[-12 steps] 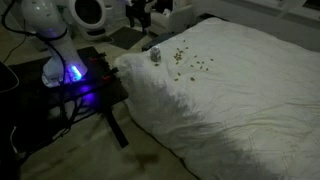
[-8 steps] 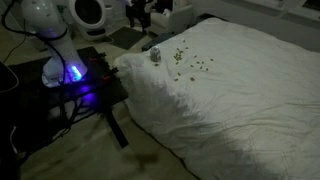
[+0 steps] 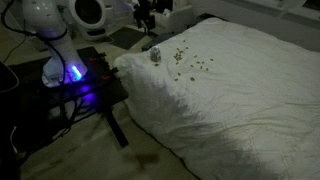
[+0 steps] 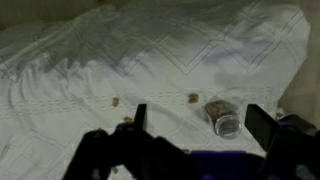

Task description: Pick some of the brown objects from the bed and put them in the clear bottle

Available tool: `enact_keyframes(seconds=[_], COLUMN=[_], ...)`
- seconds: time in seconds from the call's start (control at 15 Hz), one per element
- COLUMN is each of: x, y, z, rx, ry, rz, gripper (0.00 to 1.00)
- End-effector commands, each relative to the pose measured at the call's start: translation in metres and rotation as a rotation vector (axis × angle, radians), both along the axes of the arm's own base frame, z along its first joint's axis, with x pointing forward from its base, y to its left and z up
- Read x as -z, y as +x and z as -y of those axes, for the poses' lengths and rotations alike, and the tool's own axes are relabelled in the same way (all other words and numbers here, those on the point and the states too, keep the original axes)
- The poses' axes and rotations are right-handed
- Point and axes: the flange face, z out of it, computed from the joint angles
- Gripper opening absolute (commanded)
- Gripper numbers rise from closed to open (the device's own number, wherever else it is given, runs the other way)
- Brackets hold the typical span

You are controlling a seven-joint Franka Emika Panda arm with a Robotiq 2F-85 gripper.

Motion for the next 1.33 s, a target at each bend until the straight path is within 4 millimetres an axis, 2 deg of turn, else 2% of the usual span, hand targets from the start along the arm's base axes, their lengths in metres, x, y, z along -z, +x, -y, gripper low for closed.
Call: enact_keyframes(seconds=[0.0, 0.4, 0.87, 1.27], x=[0.013, 0.046, 0.086, 0.12], y=[0.024, 0.049, 0.067, 0.086], z=[0.001, -0.003, -0.002, 0.004], rx=[0.175, 0.404, 0.599, 0.746], ry=[0.024, 0.084, 0.157, 0.308], rz=[0.041, 0.05, 0.053, 0.058], gripper=[1.0, 1.0, 1.0, 1.0])
